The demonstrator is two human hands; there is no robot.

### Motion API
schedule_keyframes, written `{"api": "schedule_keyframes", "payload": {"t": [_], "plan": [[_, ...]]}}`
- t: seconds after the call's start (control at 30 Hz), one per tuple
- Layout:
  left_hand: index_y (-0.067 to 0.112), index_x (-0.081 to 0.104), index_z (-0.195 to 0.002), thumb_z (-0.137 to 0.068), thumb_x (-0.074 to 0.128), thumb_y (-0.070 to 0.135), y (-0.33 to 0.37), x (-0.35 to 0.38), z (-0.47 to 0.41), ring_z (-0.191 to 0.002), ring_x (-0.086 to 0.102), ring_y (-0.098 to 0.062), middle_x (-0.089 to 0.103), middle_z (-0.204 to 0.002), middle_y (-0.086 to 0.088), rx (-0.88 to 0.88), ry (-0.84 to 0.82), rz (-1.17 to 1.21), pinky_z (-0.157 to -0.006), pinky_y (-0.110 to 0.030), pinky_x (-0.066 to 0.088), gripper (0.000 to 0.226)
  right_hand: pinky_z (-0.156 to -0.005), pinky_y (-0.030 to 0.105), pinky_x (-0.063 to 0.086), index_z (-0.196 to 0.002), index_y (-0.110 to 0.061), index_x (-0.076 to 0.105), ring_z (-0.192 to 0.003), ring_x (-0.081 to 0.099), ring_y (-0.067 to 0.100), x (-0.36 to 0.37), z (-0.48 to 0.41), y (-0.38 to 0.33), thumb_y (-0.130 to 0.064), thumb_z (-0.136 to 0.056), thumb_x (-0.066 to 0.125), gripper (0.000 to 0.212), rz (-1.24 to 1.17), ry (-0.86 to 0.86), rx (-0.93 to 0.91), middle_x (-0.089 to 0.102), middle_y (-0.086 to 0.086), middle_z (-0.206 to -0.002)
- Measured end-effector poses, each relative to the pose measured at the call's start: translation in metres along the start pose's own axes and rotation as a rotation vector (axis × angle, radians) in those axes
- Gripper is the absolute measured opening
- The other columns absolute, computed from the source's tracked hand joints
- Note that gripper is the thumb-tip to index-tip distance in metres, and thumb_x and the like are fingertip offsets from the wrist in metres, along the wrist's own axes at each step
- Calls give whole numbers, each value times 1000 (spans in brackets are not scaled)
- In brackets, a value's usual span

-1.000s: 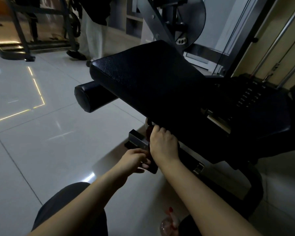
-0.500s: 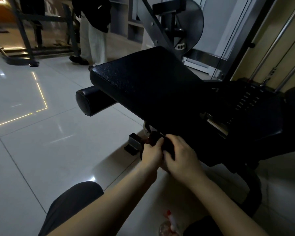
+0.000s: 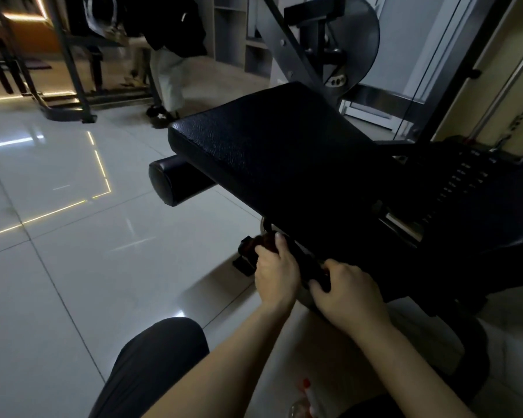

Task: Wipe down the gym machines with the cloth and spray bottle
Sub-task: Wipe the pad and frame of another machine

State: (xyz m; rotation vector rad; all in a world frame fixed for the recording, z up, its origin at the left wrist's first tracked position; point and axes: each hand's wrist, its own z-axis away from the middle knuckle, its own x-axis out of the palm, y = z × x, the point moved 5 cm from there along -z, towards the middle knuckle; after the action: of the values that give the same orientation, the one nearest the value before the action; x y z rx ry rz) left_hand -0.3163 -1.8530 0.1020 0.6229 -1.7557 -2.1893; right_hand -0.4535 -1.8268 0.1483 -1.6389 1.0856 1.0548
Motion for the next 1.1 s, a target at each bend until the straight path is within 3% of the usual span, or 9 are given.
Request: {"api": "schedule_keyframes", "payload": {"t": [0.17,0.27,0.4,0.53,0.7,0.77,0.9,1.0,1.1], "plan": [[18,58,-95,-107,23,49,20,-17,-23,-79,57,-22,60,-86,-1,20,35,-76,-79,-35,43,48,-63,30,37,-109,-19,63,-85,65,25,5,-7,-6,-52,-98,40,42,181,12,-117,67,8,-96],[13,60,-105,-105,28,45,32,-23,-60,-92,62,-32,66,-102,-13,45,-41,-126,-84,-42,51,45,-53,28,34,-98,-17,67,-66,63,23,14,-4,-9,-53,-96,28,53,210,47,-146,66,8,-81],[11,63,-112,-102,41,35,32,-14,-93,-72,61,-22,72,-97,-16,-32,-163,-41,-62,-39,47,34,-50,23,29,-96,-18,65,-58,63,18,18,-1,-13,-44,-96,43,34,168,129,-159,64,3,-77],[30,62,-108,-105,33,47,19,-11,-74,-71,63,-21,73,-95,-9,-82,-144,154,-61,-34,49,34,-50,26,38,-102,-17,67,-64,66,20,21,-2,-10,-43,-96,45,34,172,152,-165,66,4,-84],[29,57,-132,-103,35,59,-13,-19,-10,-111,65,-13,69,-123,3,-96,-294,244,-92,-28,52,47,-52,22,37,-109,-18,68,-67,67,18,26,-3,-7,-47,-98,35,46,113,141,-155,69,3,-90],[26,52,-133,-104,45,51,-12,-22,-8,-111,64,-8,67,-123,6,-61,-278,253,-87,-22,51,40,-52,22,39,-111,-18,68,-68,67,17,28,-1,-5,-48,-99,33,48,91,149,-157,69,2,-91],[22,57,-116,-104,45,43,2,-12,-24,-103,68,-17,70,-111,-3,-126,-170,342,-96,-40,55,27,-48,24,41,-107,-18,69,-63,64,17,27,1,-5,-49,-97,35,47,79,177,-132,68,3,-86],[24,64,-103,-96,37,61,3,-6,-31,-96,68,-20,73,-101,-2,-126,-96,242,-94,-47,55,46,-47,23,37,-102,-19,68,-60,61,16,27,0,-5,-50,-97,35,45,93,180,-117,66,2,-83],[26,63,-120,-98,34,62,7,-12,-47,-90,68,-22,71,-108,-7,-153,-116,247,-73,-37,59,50,-50,28,39,-99,-18,66,-62,63,22,26,-3,-7,-49,-96,37,42,119,181,-111,65,4,-82]]}}
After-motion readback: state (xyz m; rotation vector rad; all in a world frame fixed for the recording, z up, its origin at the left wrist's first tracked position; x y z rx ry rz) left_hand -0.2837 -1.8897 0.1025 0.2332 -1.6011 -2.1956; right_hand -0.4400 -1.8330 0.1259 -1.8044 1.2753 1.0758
